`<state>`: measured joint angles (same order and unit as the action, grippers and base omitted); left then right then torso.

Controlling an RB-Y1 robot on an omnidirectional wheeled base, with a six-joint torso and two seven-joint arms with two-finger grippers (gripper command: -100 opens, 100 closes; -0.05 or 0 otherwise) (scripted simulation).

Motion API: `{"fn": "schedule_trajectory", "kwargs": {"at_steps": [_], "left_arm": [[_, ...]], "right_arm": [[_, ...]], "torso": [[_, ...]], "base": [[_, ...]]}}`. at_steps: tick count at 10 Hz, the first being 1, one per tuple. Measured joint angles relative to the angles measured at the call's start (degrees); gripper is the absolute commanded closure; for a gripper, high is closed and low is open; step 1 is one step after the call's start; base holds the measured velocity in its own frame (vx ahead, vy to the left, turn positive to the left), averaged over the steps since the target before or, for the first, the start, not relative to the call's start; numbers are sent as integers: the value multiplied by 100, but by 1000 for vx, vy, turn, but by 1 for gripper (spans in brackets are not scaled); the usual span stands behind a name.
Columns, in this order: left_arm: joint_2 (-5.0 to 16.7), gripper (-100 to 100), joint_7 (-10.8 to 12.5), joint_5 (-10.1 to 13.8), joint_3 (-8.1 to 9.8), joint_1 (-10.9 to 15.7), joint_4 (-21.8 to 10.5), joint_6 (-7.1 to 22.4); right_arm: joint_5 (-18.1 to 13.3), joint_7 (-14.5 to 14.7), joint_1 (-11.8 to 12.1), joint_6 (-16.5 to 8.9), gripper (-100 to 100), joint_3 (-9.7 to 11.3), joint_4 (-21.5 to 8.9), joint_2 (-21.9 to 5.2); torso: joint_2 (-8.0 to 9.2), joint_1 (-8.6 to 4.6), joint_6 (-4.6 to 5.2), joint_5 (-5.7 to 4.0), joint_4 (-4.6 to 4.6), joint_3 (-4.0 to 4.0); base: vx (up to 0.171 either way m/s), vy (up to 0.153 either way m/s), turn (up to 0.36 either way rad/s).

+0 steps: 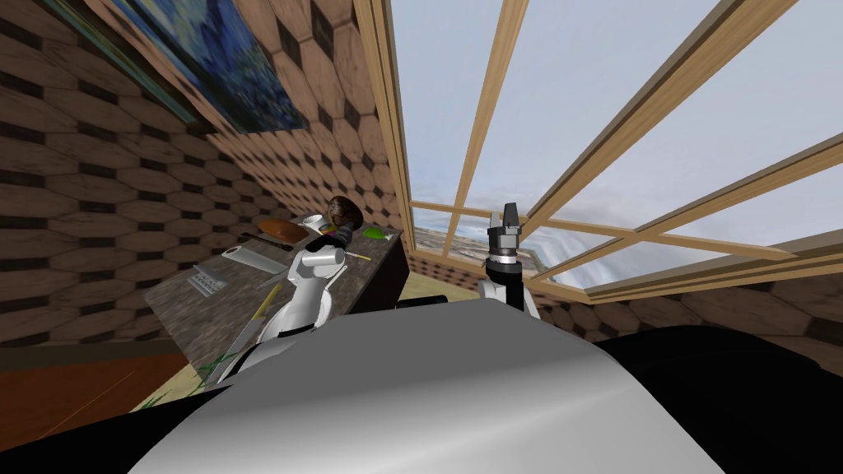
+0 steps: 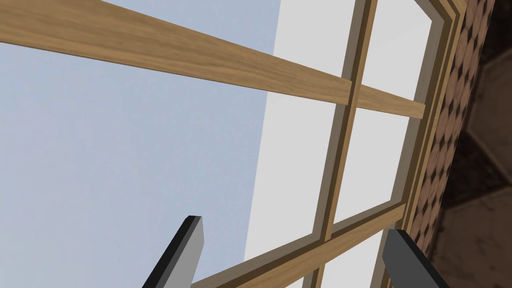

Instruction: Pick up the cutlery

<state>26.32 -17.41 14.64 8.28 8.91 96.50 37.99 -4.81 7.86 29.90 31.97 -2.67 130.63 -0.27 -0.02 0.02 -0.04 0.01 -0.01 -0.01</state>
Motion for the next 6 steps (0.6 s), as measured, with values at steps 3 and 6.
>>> {"fn": "schedule_trajectory", "kwargs": {"at_steps": [3, 6], "left_arm": [[72, -100, -101, 34, 60, 160, -196, 482], [207, -100, -232, 137, 129, 365, -490, 926]], "right_arm": [[0, 0, 0, 0, 0, 0, 0, 0], [0, 0, 0, 0, 0, 0, 0, 0]], "torso": [[1, 0, -1, 0, 0, 1], [2, 1, -1, 0, 0, 1]], "base": [[-1, 6, -34], [-3, 9, -28]]}}
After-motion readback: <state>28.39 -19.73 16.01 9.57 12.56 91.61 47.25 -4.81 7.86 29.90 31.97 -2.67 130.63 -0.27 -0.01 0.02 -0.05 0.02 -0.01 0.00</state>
